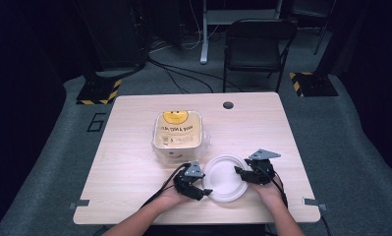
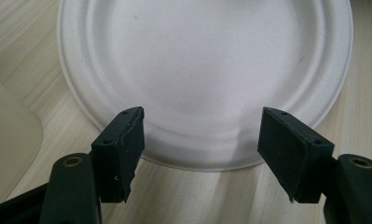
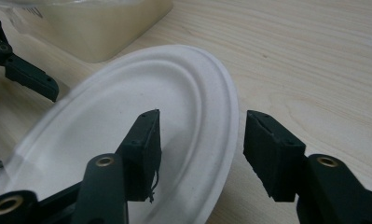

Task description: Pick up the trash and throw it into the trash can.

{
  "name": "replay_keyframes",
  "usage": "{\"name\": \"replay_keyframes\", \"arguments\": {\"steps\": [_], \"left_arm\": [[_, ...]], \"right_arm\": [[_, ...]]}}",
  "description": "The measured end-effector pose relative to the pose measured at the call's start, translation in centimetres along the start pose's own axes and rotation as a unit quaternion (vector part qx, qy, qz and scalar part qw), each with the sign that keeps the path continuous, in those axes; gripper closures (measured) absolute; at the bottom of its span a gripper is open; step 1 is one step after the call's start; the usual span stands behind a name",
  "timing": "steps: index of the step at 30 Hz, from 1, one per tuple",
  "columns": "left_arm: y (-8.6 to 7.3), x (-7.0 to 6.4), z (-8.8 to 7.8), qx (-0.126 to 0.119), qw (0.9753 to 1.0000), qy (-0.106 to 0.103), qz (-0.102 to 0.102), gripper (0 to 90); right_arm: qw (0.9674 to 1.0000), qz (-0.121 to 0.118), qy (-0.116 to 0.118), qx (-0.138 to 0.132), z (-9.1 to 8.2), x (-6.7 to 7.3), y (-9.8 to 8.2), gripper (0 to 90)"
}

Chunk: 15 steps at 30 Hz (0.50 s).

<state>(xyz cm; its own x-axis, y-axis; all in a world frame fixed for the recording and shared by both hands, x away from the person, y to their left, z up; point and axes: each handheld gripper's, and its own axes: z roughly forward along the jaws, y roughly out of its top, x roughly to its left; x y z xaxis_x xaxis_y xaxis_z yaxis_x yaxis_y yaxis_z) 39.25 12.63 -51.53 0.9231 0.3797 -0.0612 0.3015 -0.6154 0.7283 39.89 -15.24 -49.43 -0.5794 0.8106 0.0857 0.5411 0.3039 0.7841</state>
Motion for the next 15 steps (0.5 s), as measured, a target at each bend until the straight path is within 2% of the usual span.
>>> {"name": "replay_keyframes", "arguments": {"steps": [6,10,15], "left_arm": [[-0.24,0.02,0.02,0.006,1.0,0.0,0.001,30.8],[-0.43,0.06,0.11,0.008,1.0,-0.003,-0.002,30.4],[-0.43,0.05,0.08,0.006,1.0,-0.003,-0.003,30.5]], "right_arm": [[0.9998,0.012,0.014,-0.009,-0.13,-0.02,0.19,54.6],[0.9999,0.012,0.008,-0.008,-0.15,0.11,0.27,58.5],[0.9995,0.017,0.006,-0.026,-0.72,0.13,0.59,68.1]]}}
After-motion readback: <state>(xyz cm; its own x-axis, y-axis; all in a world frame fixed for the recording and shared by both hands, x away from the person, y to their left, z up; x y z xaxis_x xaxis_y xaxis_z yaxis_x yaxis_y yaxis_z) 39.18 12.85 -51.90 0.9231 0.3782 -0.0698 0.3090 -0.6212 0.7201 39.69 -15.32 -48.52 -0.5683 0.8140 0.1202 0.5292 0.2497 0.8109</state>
